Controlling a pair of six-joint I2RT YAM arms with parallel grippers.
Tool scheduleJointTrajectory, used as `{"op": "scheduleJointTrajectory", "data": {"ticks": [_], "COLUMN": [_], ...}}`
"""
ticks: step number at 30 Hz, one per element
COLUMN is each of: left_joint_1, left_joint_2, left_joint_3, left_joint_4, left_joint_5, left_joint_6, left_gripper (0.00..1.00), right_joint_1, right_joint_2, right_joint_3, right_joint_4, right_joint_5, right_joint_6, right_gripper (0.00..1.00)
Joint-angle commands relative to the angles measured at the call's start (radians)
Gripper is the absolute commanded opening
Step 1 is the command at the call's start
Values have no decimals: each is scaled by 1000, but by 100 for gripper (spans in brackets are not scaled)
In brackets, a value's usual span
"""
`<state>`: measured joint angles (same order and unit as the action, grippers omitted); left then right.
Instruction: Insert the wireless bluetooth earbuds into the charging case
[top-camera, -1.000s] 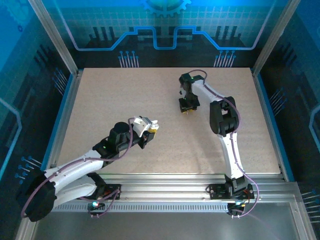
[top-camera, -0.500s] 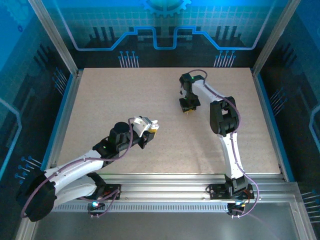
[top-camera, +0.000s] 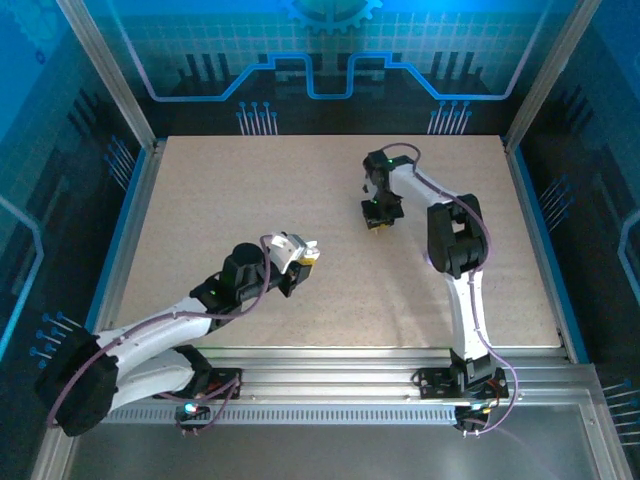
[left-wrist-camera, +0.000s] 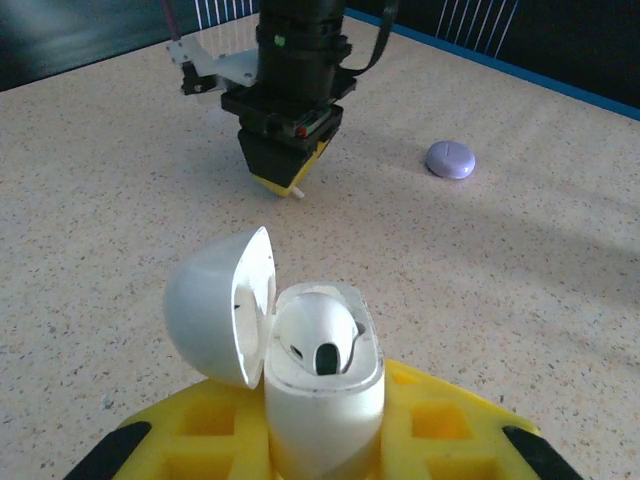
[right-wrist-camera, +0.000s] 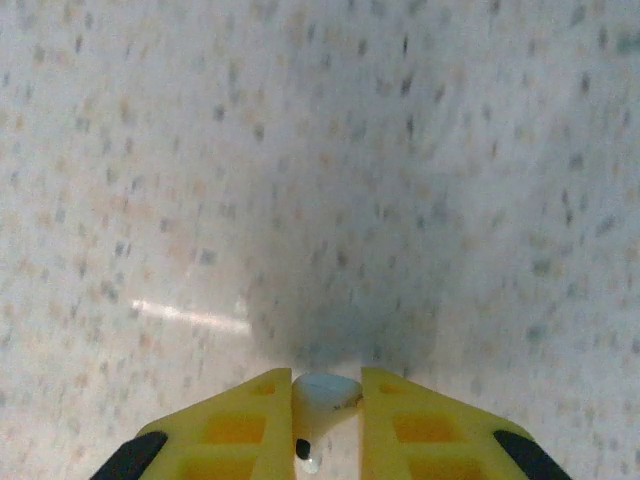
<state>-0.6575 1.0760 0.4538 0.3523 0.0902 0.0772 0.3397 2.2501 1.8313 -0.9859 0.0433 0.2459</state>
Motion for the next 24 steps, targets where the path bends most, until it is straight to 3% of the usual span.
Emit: {"op": "scheduleJointTrajectory", "data": {"ticks": [1, 16, 24], "left_joint_1": [-9, -36, -53], "left_joint_2": [45, 298, 330], "left_joint_3": [2, 120, 149], "left_joint_4": [93, 290, 352], "left_joint_5": [13, 65, 79], "left_joint_6": [-23, -48, -57], "left_gripper": [6, 6, 6], "right_joint_1": [-5, 26, 126], "right_joint_2": [-145, -654, -903], "right_joint_3": [-84, -449, -617], "right_joint_4": [48, 309, 492], "right_joint_5": [-56, -206, -134], "right_joint_6": [59, 278, 367], "right_gripper": [18, 17, 17]}}
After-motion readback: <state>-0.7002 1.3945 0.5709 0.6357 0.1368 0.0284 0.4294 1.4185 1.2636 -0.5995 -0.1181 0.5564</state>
